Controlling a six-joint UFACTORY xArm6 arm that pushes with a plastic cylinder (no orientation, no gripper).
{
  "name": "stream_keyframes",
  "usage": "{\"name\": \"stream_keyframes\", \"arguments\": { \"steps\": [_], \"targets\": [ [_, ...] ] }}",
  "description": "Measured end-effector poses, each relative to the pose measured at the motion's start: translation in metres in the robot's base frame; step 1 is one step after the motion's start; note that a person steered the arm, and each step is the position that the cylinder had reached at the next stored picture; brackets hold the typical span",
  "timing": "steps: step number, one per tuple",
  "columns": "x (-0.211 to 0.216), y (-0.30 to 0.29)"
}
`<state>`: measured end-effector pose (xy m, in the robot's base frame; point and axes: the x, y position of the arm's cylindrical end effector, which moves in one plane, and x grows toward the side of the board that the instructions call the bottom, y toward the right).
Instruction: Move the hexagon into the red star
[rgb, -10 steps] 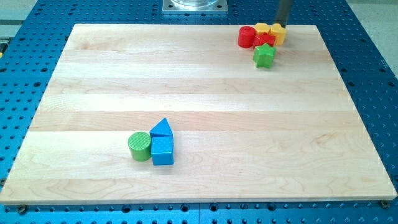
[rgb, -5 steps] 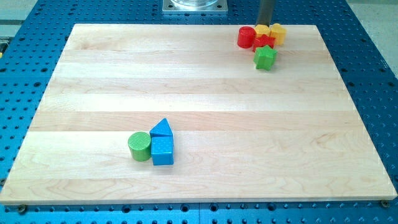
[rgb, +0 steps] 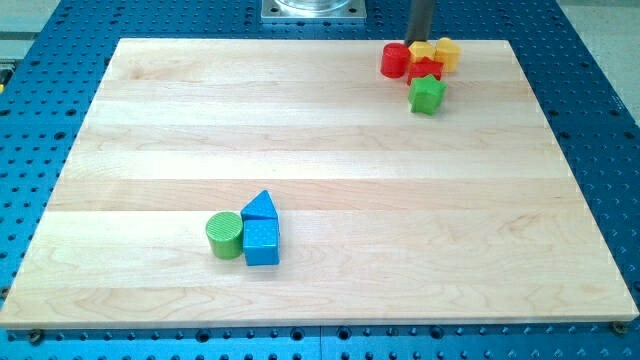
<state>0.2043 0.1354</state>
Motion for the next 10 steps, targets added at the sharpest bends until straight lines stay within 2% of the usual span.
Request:
{"name": "stream_keyframes", "arguments": {
  "steps": [2,3,5,7,8,10],
  "targets": [
    [0.009,-0.08],
    [0.026,-0.097],
    [0.026,-0.098],
    [0.053,-0.111],
    [0.126,-0.113],
    [0.372,-0.096]
  ]
}}
